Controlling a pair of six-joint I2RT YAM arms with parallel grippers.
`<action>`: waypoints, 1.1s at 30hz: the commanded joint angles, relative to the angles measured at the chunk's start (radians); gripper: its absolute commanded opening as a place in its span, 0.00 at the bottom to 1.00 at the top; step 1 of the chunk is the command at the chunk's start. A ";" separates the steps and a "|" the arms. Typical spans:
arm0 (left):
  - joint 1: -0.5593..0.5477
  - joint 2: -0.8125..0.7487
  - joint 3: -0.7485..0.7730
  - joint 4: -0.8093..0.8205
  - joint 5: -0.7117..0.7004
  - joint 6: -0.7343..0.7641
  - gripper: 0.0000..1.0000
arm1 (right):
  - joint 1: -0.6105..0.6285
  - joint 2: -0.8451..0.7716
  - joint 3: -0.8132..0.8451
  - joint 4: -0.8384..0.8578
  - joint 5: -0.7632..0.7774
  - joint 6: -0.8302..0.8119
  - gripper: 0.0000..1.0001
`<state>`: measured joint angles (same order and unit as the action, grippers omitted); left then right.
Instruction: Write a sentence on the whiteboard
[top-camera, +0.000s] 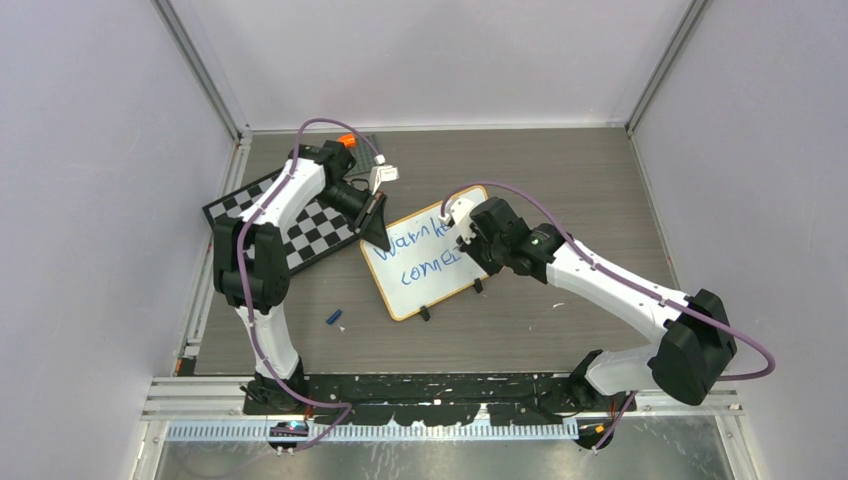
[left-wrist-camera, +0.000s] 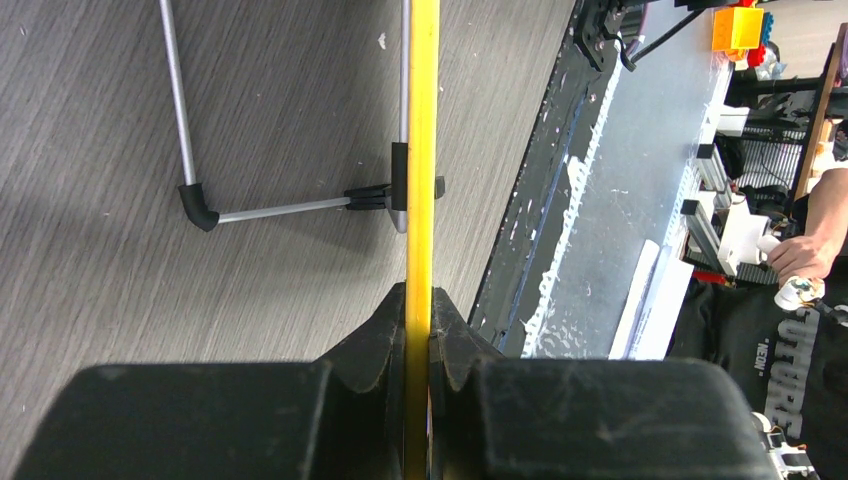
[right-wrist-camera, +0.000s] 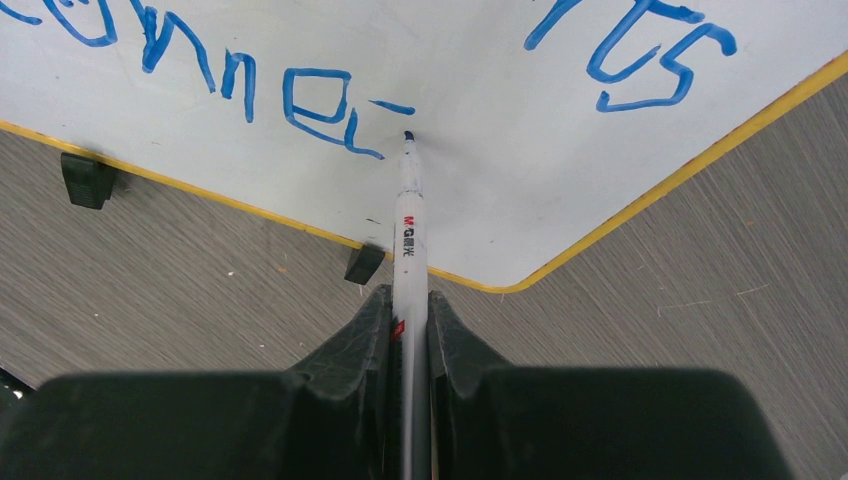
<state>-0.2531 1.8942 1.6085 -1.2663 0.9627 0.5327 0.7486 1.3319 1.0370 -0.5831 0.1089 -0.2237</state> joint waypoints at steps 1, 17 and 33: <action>-0.023 0.039 0.009 0.038 -0.019 0.001 0.00 | -0.011 0.008 0.043 0.056 0.028 -0.014 0.00; -0.023 0.055 0.024 0.039 -0.016 -0.001 0.00 | -0.070 -0.019 0.040 0.020 0.046 -0.023 0.00; -0.025 0.061 0.034 0.040 -0.013 -0.003 0.00 | -0.066 0.006 0.093 0.015 -0.051 -0.001 0.00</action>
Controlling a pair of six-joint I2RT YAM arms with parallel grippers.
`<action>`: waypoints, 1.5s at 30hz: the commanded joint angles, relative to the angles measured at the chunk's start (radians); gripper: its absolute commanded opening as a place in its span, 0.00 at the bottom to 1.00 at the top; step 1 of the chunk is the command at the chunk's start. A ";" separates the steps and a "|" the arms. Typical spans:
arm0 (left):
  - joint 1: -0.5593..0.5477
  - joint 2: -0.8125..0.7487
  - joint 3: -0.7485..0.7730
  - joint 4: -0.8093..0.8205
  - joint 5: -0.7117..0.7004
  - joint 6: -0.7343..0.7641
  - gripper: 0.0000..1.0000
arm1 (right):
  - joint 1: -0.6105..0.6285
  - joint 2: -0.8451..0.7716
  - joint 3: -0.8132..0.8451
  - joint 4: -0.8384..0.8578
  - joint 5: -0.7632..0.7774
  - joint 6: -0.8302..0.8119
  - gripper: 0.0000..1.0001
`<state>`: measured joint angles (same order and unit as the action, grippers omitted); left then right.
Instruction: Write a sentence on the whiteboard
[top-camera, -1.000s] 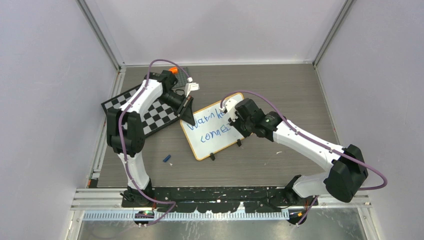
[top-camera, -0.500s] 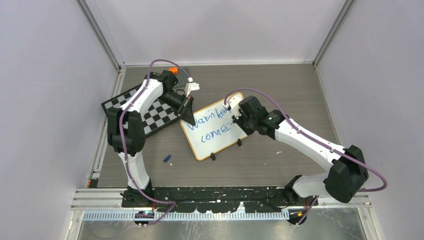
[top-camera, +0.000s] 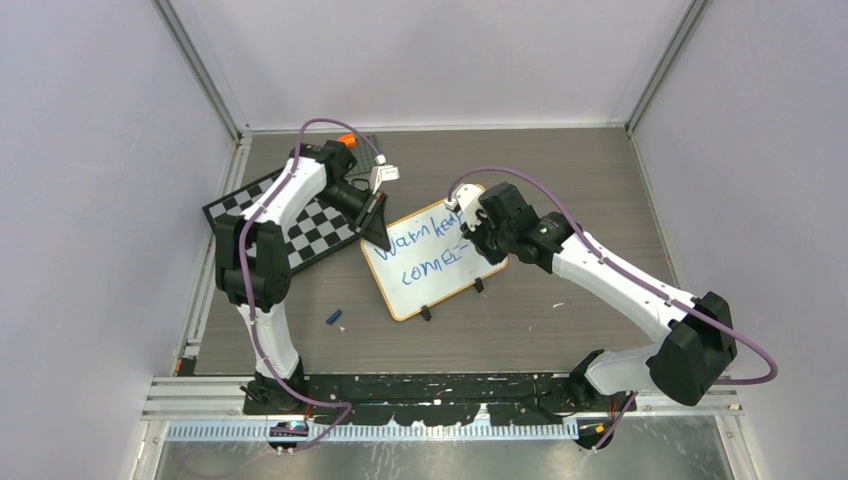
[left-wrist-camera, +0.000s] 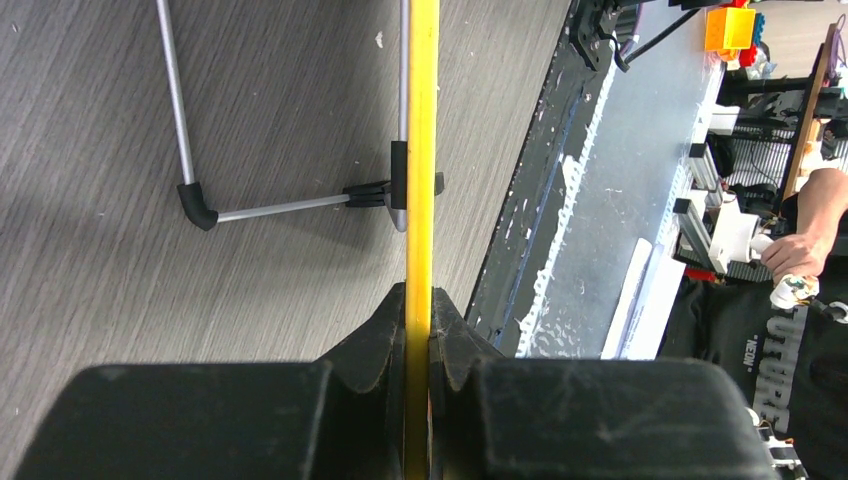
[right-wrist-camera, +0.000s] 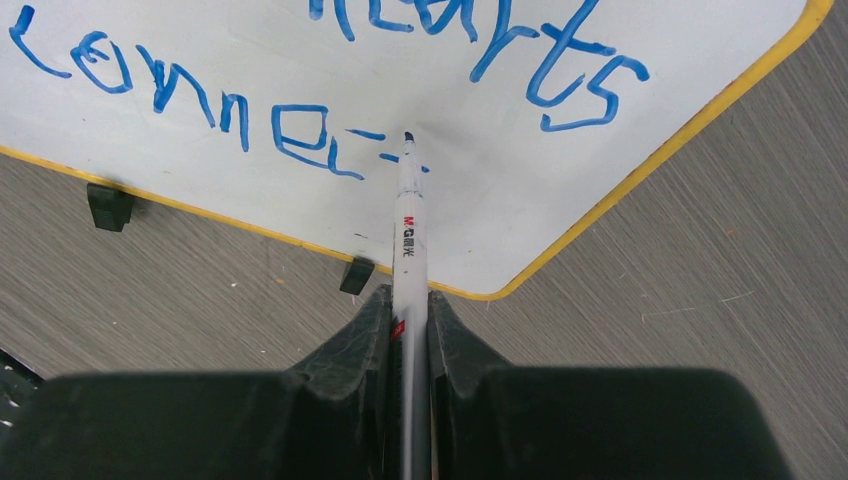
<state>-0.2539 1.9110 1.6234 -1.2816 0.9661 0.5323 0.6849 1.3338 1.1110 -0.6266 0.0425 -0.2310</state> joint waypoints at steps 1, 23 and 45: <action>-0.024 0.045 0.019 0.056 -0.017 -0.003 0.00 | -0.003 0.008 0.016 0.065 0.024 0.003 0.00; -0.025 0.049 0.017 0.059 -0.021 -0.006 0.00 | -0.002 -0.040 -0.121 0.060 -0.003 0.006 0.00; -0.028 0.050 0.031 0.054 -0.032 -0.011 0.00 | -0.006 -0.052 -0.022 -0.002 0.052 -0.038 0.00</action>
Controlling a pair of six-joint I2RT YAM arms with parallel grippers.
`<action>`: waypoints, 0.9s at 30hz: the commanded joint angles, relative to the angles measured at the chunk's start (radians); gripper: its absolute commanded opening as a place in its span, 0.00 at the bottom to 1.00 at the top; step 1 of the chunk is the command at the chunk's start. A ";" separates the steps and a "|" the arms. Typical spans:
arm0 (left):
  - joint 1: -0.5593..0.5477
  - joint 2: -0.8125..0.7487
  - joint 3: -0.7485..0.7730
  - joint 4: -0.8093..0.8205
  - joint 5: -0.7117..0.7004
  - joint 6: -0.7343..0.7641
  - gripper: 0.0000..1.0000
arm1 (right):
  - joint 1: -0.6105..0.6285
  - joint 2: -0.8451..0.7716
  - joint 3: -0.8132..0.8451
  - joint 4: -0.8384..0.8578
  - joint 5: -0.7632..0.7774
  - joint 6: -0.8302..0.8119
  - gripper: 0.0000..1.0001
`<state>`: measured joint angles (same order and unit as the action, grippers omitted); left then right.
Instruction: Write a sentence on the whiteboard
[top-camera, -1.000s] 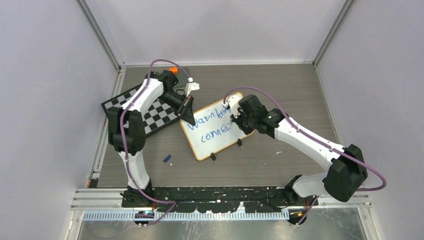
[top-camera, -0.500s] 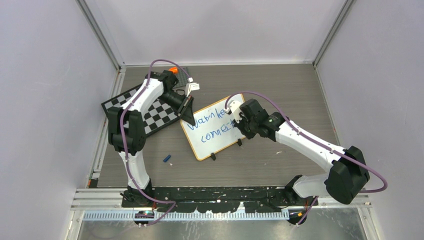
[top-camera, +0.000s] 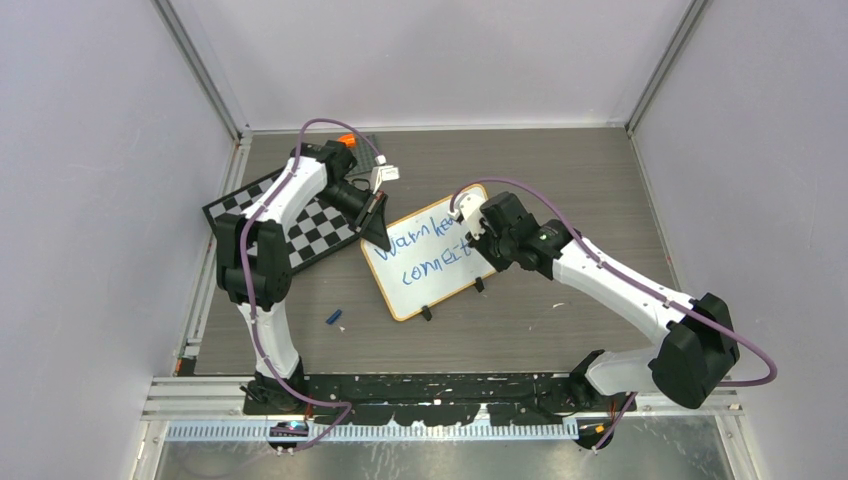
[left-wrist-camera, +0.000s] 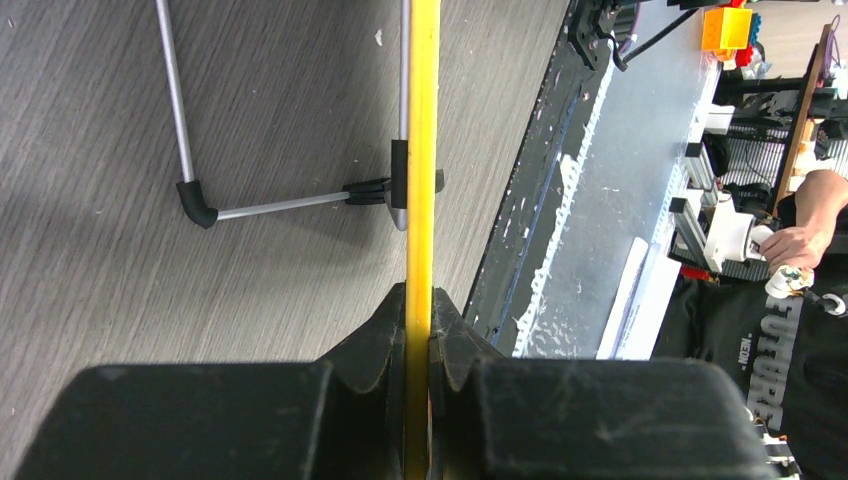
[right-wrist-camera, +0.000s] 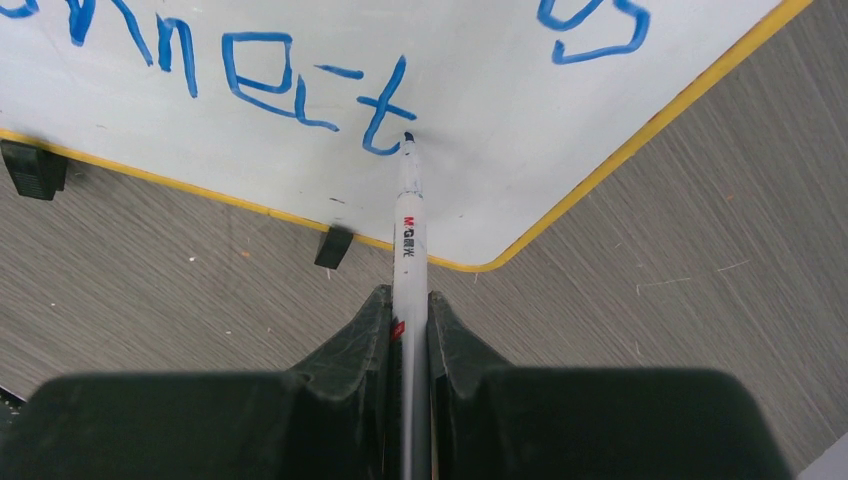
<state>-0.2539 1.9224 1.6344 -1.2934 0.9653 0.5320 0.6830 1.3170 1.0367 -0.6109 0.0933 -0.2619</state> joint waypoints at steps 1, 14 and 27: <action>-0.028 0.038 0.022 0.065 -0.031 -0.012 0.00 | -0.005 -0.041 0.052 -0.027 0.000 -0.006 0.00; -0.034 0.047 0.031 0.067 -0.030 -0.015 0.00 | -0.007 -0.025 0.013 -0.013 0.038 -0.024 0.00; -0.035 0.054 0.031 0.072 -0.039 -0.013 0.00 | -0.014 0.046 -0.002 0.015 0.070 -0.033 0.00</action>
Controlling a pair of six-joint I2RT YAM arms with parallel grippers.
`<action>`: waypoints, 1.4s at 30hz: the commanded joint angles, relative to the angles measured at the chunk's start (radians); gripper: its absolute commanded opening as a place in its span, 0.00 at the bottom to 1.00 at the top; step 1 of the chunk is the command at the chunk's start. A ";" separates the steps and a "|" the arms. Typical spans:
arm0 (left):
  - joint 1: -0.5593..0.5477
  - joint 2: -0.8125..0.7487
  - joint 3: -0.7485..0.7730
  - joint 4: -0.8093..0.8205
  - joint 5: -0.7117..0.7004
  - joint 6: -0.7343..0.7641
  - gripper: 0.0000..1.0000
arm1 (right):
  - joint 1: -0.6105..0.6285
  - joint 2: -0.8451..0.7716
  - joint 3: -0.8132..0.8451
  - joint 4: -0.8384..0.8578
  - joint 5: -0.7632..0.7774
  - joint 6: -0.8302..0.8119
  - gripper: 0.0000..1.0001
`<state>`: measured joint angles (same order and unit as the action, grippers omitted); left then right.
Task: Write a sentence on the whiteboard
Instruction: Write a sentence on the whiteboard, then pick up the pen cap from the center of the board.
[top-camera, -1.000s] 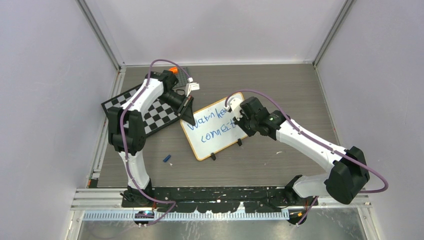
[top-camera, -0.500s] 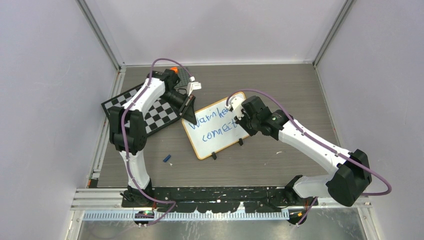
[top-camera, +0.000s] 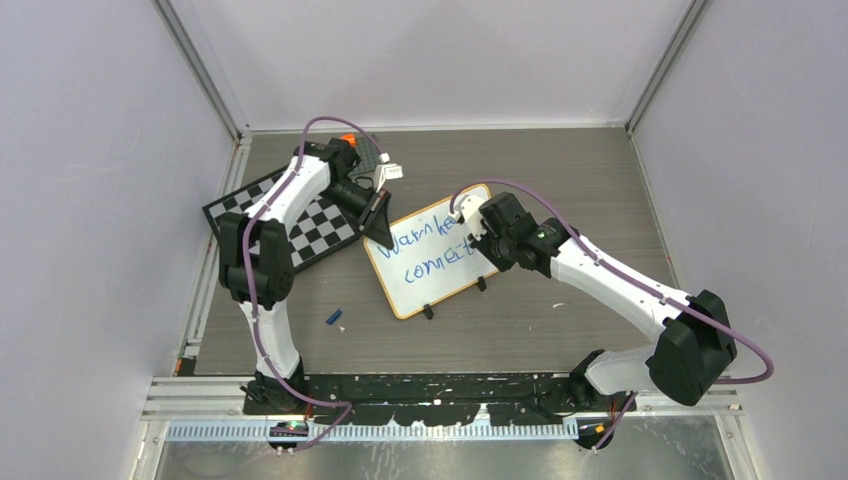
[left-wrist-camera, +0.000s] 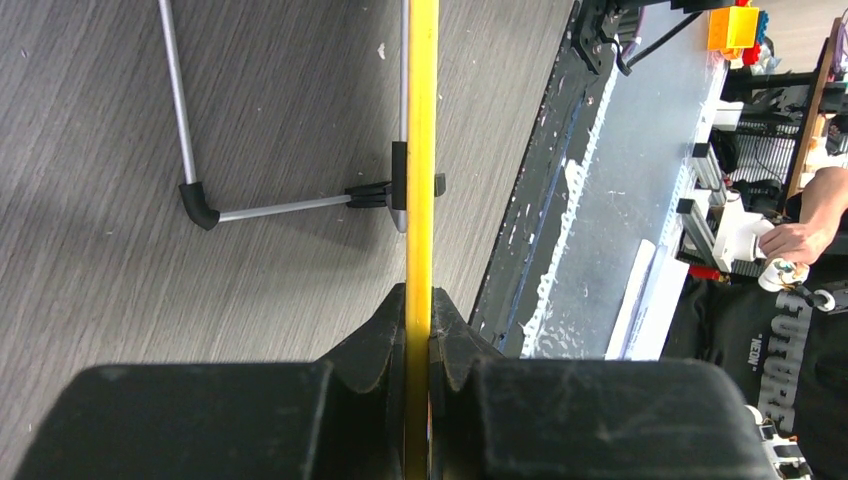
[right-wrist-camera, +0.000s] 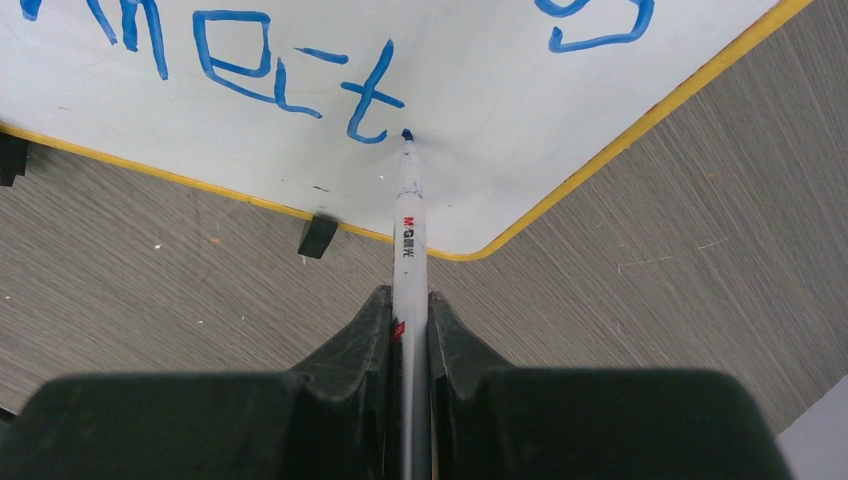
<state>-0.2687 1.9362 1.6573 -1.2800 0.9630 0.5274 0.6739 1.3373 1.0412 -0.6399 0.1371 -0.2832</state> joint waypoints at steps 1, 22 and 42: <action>-0.020 0.040 0.008 0.058 -0.037 -0.008 0.00 | -0.004 0.025 -0.003 0.044 0.026 -0.009 0.00; 0.014 -0.040 0.425 -0.119 -0.108 -0.107 0.72 | -0.004 -0.176 0.157 -0.096 -0.170 0.107 0.00; 0.398 -0.631 -0.605 0.051 -0.347 0.184 0.62 | -0.066 -0.348 0.097 -0.071 -0.176 0.183 0.00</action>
<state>0.1318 1.3712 1.1934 -1.3563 0.7101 0.6498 0.6147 0.9936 1.1309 -0.7403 -0.0284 -0.1242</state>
